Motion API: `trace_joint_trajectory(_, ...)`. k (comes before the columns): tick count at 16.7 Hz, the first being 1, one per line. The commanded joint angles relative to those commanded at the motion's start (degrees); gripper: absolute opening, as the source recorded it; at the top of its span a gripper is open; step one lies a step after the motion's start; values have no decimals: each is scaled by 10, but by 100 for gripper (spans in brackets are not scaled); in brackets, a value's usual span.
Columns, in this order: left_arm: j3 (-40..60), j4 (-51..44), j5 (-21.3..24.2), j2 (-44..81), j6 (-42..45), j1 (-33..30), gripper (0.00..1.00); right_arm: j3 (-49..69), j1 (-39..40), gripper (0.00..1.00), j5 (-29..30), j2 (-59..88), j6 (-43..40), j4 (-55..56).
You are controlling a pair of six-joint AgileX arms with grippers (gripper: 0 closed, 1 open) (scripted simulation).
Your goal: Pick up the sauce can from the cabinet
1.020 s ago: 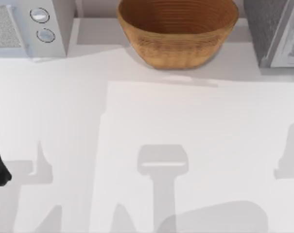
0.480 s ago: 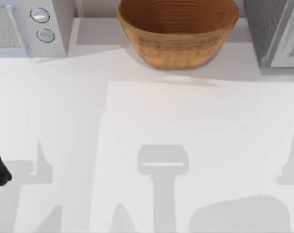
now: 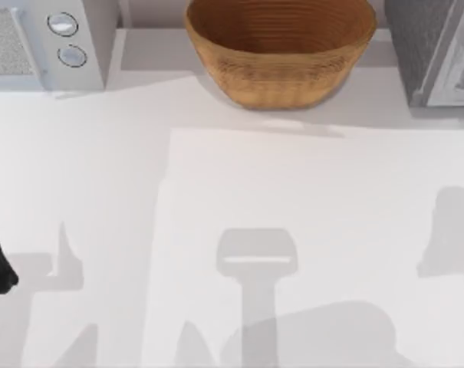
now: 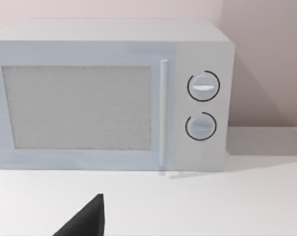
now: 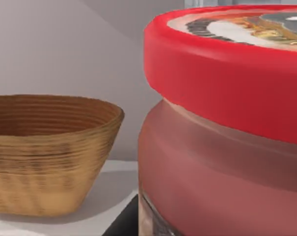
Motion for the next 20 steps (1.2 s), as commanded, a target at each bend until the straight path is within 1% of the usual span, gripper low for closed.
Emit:
trace_joint_trajectory(5,0,0,0,0,0,0,100,62,98,0,11,228,1,176)
trace_joint_trajectory(14,0,0,0,0,0,0,100,182,296,0,40,724,3,531)
trace_joint_trajectory(17,0,0,0,0,0,0,100,215,350,0,50,867,4,632)
trace_joint_trajectory(20,0,0,0,0,0,0,100,238,391,0,58,978,5,710)
